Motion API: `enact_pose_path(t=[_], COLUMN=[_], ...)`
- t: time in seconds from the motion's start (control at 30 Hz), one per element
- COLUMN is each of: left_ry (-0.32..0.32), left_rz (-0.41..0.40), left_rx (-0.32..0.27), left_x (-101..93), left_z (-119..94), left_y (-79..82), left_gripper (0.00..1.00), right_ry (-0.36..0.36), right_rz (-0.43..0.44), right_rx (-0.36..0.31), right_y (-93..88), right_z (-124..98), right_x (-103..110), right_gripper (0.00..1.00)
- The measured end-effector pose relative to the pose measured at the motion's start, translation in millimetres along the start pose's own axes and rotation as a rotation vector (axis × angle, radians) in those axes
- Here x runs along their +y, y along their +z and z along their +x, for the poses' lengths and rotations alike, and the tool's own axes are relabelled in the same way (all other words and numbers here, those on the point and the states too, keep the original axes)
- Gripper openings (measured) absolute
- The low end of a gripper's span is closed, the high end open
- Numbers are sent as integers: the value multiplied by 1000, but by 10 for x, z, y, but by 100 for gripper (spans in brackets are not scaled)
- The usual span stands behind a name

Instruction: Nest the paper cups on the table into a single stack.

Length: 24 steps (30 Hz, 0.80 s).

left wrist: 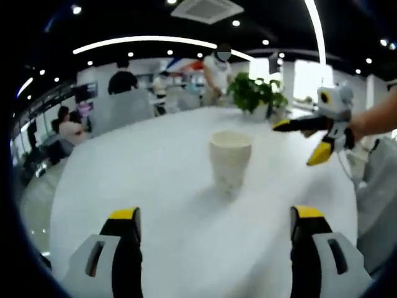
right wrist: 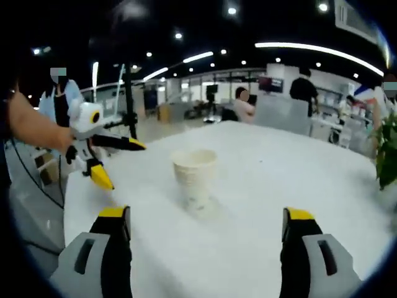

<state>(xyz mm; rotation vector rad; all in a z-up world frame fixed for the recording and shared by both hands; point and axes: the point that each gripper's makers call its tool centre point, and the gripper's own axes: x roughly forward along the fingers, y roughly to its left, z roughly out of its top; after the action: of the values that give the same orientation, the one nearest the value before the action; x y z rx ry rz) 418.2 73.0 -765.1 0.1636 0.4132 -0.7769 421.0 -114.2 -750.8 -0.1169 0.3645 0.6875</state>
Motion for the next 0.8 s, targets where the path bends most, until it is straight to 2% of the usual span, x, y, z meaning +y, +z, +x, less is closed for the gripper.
enact_pose_path(t=[0.2, 0.43, 0.6, 0.73, 0.8], left_ry=[32, 56, 101, 120, 124], left_rz=[-19, -20, -56, -68, -75], left_rx=[0, -2, -22, -27, -28], left_x=[-62, -184, -116, -83, -83], left_z=[-302, -621, -815, -887, -906], left_y=[-104, -258, -257, -256, -275], left_gripper=[98, 98, 98, 98, 98], right_ry=[-36, -61, -69, -75, -82], right_rz=[0, 5, 4, -8, 21], right_rx=[-24, -25, -22, -3, -4], right_y=[-23, -162, -209, -330, -379], right_z=[-303, -637, -764, -817, -856], right_x=[32, 96, 101, 102, 95], right_gripper=[100, 100, 100, 100, 100])
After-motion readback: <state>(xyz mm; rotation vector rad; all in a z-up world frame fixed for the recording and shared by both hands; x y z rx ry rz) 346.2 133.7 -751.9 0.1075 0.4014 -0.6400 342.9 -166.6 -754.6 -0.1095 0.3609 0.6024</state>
